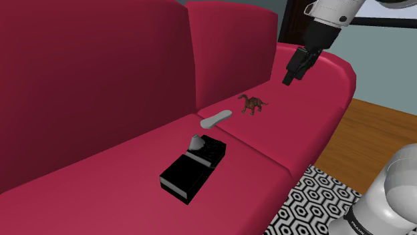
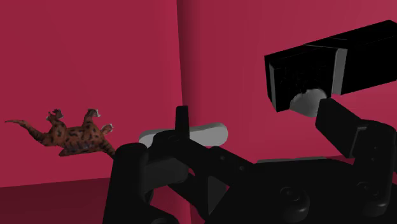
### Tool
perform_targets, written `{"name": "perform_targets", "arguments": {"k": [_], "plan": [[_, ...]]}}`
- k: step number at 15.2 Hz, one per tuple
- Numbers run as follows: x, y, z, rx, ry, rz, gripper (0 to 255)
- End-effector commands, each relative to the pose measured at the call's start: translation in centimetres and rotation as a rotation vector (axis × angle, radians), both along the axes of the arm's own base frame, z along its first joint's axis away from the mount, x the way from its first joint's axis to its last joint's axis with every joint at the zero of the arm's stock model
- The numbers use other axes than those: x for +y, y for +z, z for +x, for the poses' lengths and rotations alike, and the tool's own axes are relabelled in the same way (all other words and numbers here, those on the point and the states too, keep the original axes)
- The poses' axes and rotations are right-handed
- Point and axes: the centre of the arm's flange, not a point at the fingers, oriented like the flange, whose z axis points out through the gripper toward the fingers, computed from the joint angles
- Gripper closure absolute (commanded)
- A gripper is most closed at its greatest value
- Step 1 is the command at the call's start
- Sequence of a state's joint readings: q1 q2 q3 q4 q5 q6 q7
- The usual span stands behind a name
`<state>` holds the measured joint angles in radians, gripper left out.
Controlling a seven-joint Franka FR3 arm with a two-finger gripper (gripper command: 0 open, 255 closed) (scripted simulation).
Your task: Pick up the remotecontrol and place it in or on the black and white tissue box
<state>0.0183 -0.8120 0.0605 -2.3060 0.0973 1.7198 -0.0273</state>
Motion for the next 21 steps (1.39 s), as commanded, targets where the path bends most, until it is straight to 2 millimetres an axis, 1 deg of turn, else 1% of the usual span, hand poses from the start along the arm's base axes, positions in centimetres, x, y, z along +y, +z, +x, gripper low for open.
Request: {"name": "perform_targets", "arguments": {"k": [1, 6, 11, 16, 21], "plan": [[0.0, 0.0, 0.0, 0.0, 0.0, 0.0, 0], [3.2, -3.4, 5.1, 0.032, -0.218, 0.02, 0], [5.3, -6.9, 10.7, 0.064, -0.437, 0.04, 0], [6.3, -10.6, 16.6, 0.096, -0.655, 0.06, 0], [6.0, -14.5, 22.3, 0.128, -0.873, 0.08, 0]]}}
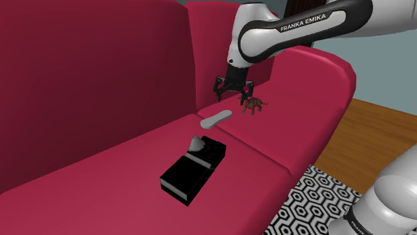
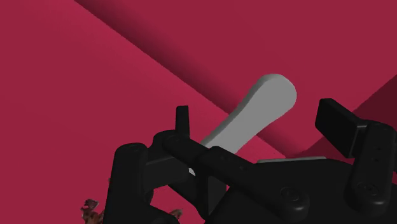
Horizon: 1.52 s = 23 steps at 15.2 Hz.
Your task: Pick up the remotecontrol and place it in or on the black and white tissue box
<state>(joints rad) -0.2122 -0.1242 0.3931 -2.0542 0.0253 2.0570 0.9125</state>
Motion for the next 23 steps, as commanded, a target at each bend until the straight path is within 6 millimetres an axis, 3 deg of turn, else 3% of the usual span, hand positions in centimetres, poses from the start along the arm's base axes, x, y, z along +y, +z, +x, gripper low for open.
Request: {"name": "perform_targets", "arguments": {"k": [1, 7, 14, 23], "plan": [[-0.5, -1.5, 2.3, 0.013, -0.095, 0.009, 0], [-2.6, -6.4, 8.7, 0.051, -0.357, 0.033, 0], [-6.7, -12.5, 14.9, 0.095, -0.659, 0.061, 0], [-6.7, -16.5, 14.9, 0.096, -0.659, 0.061, 0]]}}
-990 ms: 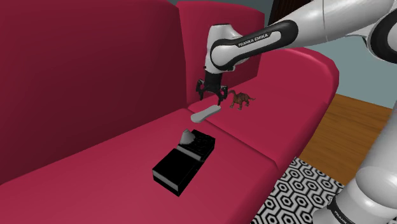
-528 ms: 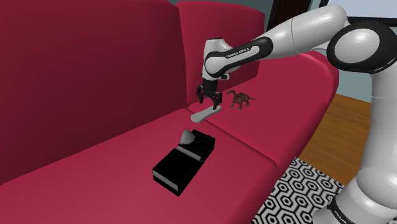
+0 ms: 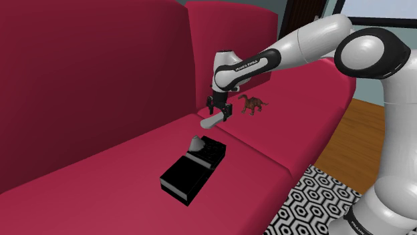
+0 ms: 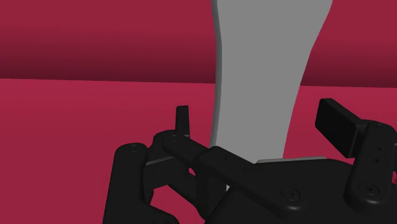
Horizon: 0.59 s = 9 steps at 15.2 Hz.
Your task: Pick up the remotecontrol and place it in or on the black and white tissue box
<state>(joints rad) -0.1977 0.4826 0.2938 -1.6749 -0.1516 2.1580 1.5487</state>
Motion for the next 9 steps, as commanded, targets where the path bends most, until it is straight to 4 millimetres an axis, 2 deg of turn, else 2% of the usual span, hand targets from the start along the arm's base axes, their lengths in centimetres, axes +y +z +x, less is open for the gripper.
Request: {"name": "perform_targets", "arguments": {"k": [1, 7, 8, 9], "plan": [[-0.01, -0.18, 0.04, -0.001, 0.0, 0.0, 0], [-0.01, -0.17, 0.04, 0.0, 0.0, 0.0, 0], [-0.01, -0.17, 0.04, 0.0, 0.0, 0.0, 255], [-0.01, -0.17, 0.04, 0.0, 0.0, 0.0, 255]]}}
